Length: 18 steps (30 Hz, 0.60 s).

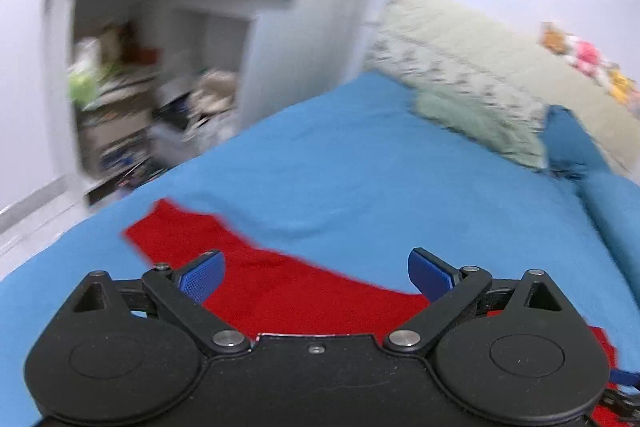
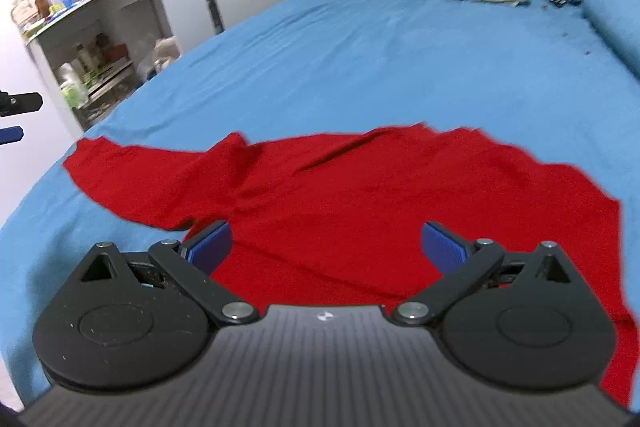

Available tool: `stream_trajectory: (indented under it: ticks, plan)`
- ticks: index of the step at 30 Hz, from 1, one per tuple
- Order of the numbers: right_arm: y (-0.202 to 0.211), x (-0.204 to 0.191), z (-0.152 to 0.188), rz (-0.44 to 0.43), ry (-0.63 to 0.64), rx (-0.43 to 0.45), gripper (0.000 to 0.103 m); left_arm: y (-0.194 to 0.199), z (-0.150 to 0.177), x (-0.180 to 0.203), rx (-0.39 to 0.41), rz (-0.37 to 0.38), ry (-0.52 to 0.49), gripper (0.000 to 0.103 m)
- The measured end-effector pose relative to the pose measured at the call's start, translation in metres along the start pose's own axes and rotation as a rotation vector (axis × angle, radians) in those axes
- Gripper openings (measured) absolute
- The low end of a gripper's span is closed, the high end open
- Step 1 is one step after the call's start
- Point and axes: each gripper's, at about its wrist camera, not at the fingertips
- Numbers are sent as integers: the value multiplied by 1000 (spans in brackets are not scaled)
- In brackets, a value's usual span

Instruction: Fold small clothes

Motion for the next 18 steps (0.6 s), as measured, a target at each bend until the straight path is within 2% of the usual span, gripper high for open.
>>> stream_trajectory:
  ticks: [2, 5, 8, 10, 12, 14, 17, 18]
  plan:
    - [-10, -11, 2, -20, 2, -17, 103, -24, -1, -32, -34, -28, 51, 96]
    - [-23, -23, 2, -30, 19, -36, 103, -64, 4, -71, -115, -7, 153, 87]
    - [-32, -33, 1, -22, 43, -35, 103, -93, 9, -90, -144, -7, 200, 86]
    - [-35, -39, 1, -14, 66, -30, 103, -111, 13, -93, -154, -27, 198, 75]
    - [-42, -42, -2, -8, 80, -36, 103, -125, 12, -97, -150, -33, 198, 71]
    - [-46, -44, -4, -2, 93, -35, 103, -130, 10, -98, -113, -42, 201, 69]
    - [-53, -43, -6, 4, 101, -37, 103, -140, 4, -96, -89, -81, 201, 56]
    - [-54, -43, -7, 4, 98, -34, 103, -142, 3, -95, -77, -95, 195, 48]
Point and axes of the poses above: each gripper's, at about its wrist camera, not at the fingertips, and y roughly against the way its jaws point, x to its right, z to its underside, and after that the axes turned 12 degrees about -x, right-handed
